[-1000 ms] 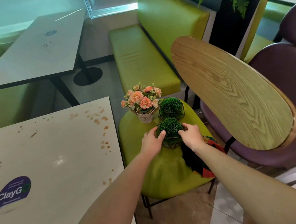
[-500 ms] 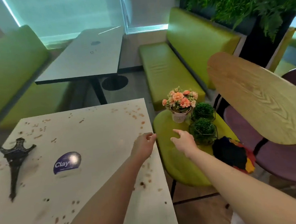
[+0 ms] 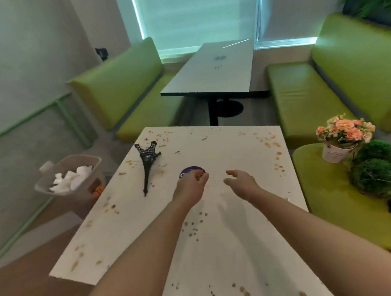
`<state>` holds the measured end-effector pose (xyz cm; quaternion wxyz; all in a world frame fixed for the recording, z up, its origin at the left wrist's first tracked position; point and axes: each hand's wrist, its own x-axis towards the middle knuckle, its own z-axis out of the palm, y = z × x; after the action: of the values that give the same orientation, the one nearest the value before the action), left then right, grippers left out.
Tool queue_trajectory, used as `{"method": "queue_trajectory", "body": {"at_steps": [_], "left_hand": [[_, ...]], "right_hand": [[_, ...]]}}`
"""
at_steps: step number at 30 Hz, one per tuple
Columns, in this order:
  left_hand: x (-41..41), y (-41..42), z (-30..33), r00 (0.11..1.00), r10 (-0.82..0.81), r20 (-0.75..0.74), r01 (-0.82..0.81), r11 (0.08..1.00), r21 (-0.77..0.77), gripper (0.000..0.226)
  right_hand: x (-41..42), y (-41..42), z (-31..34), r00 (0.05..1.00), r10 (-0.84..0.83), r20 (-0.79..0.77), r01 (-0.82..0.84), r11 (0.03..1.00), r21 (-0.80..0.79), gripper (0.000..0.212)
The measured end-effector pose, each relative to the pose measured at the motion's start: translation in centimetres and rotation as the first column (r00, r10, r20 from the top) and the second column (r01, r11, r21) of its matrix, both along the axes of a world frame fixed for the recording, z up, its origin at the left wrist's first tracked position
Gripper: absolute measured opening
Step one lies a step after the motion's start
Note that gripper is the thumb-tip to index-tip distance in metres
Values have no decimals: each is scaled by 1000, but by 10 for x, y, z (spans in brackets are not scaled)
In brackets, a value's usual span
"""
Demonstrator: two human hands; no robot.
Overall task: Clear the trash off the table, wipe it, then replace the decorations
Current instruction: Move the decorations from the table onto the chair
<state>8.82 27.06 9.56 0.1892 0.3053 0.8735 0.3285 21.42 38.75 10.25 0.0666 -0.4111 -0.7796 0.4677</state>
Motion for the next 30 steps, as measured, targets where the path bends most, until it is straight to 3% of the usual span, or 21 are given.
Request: {"method": "queue_trajectory", "body": {"at_steps": [8, 15, 21, 30], "left_hand": [[-44, -111, -3, 969, 247, -16, -247, 969, 3, 43], [-82, -168, -35, 917, 397, 27, -396, 918, -28, 41], [-129, -188, -61, 892, 440, 101, -436, 898, -61, 40], [-199, -169, -96, 922, 366, 125, -344, 925, -163, 37]], "right_hand": [[-81, -91, 2, 977, 214, -7, -215, 976, -44, 46], [-140, -126, -33, 958, 288, -20, -288, 954, -77, 45], [-196, -145, -73, 962, 270, 31, -267, 960, -85, 38], [-259, -142, -116, 972, 144, 185, -150, 989, 17, 32]]}}
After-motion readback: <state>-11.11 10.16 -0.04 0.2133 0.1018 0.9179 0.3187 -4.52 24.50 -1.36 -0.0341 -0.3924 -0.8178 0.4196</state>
